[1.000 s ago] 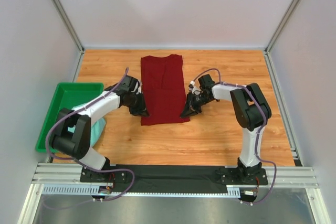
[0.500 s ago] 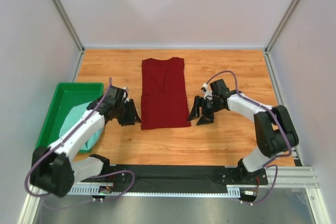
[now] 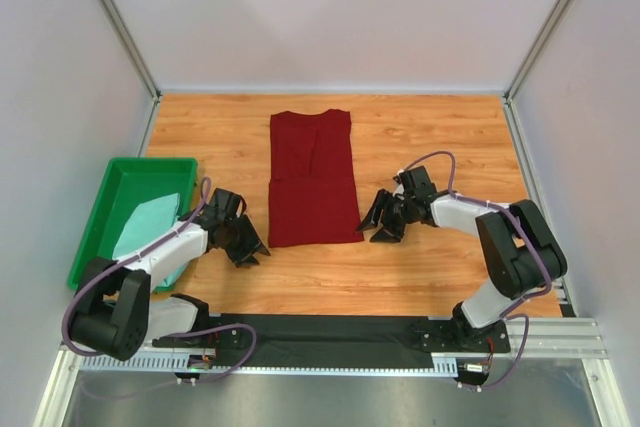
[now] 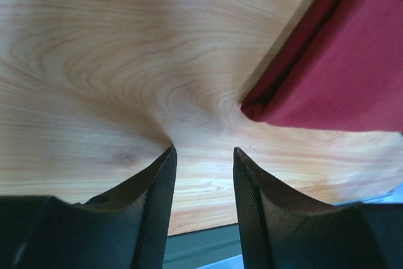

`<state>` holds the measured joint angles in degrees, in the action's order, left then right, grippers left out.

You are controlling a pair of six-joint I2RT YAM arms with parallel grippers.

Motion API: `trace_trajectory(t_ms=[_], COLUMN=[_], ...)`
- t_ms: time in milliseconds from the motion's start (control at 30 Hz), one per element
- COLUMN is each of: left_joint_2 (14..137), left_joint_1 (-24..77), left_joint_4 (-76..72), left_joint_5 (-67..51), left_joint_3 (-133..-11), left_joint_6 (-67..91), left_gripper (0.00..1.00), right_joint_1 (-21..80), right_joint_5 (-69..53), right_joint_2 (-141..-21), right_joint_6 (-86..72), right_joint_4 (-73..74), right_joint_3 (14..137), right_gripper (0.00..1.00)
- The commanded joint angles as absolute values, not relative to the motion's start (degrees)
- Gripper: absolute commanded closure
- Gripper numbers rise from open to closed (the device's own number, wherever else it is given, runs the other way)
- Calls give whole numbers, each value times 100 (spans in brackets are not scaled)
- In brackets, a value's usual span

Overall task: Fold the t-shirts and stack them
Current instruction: Fold the tshirt

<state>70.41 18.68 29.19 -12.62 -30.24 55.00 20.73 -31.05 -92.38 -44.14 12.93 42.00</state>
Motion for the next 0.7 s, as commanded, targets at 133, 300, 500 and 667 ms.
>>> trace_trajectory(t_ms=[133, 300, 500, 667], left_joint_2=[6882, 7084, 7312, 7585], left_joint_1=[1837, 1837, 1837, 1837], left_joint_4=[2374, 2093, 1688, 1494], left_joint_5=[-1063, -1222, -1230, -1239], left_joint_3=[-2804, -2778, -2602, -2540], left_joint_6=[6556, 6855, 7329, 7550], left_gripper=[49, 46, 44, 45], right_joint_1=[2408, 2566, 2575, 2575], right_joint_5=[-2277, -2285, -1829, -1714], right_joint_2=[-8930, -9088, -9097, -9184], right_joint_6=[-5387, -5835, -6179, -6293], right_joint_4=[625, 220, 105, 123], right_joint_3=[3569, 3314, 3155, 3146], right_gripper=[44, 44, 46, 49])
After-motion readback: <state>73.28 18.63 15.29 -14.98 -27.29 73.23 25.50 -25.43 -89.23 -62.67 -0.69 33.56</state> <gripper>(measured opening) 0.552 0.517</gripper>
